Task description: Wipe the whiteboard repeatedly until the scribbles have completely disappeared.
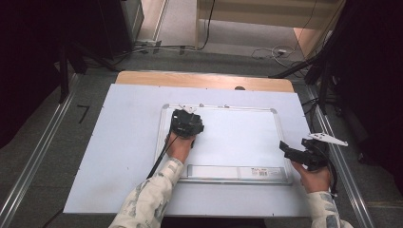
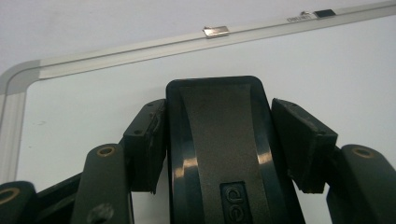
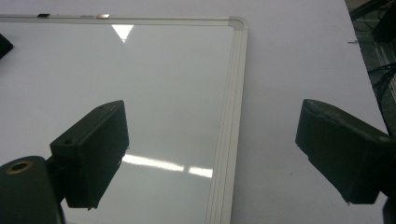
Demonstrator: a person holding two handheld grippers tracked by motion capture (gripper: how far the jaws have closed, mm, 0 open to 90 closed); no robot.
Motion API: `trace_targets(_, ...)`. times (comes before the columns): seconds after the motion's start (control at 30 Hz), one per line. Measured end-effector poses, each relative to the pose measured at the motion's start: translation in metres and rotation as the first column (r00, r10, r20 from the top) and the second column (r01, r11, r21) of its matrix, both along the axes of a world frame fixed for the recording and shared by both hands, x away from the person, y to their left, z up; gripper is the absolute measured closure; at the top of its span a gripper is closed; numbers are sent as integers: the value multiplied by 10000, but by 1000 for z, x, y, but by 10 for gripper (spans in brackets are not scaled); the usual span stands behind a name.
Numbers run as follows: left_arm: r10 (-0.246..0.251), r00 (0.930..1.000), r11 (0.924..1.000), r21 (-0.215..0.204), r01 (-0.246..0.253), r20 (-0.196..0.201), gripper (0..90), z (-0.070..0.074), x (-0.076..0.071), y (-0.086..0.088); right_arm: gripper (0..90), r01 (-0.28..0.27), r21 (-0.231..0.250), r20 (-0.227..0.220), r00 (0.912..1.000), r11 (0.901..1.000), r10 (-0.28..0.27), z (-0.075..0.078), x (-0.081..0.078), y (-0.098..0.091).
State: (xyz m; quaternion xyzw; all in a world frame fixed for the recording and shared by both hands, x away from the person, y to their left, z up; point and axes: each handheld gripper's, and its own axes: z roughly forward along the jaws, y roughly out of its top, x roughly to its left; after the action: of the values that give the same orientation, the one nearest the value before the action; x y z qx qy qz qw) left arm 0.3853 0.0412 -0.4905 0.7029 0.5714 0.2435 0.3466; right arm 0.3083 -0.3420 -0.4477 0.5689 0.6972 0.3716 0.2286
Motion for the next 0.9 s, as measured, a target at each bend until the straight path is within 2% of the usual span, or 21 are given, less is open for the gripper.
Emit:
trace_targets(0.4,-479,9989,9988,-48,479,4,395,-1,-15,-8,85,5,-34,-27,10000,10000,-5,0,0,0)
trace_targets(0.5,-492,9986,9988,62,491,174,394,-2,-19,-5,85,-2,-60,11,10000,10000,2,0,-2,0)
trace_targets(0.87,-257,9995,9997,-52,258,169,393,-2,-30,20,85,125,-90,-5,9999,9999,-125,0,-6,-3)
trace_targets(0.9,-113,9997,9998,-150,116,204,393,-3,-31,25,85,134,-90,-29,9999,9999,-134,0,-6,-3)
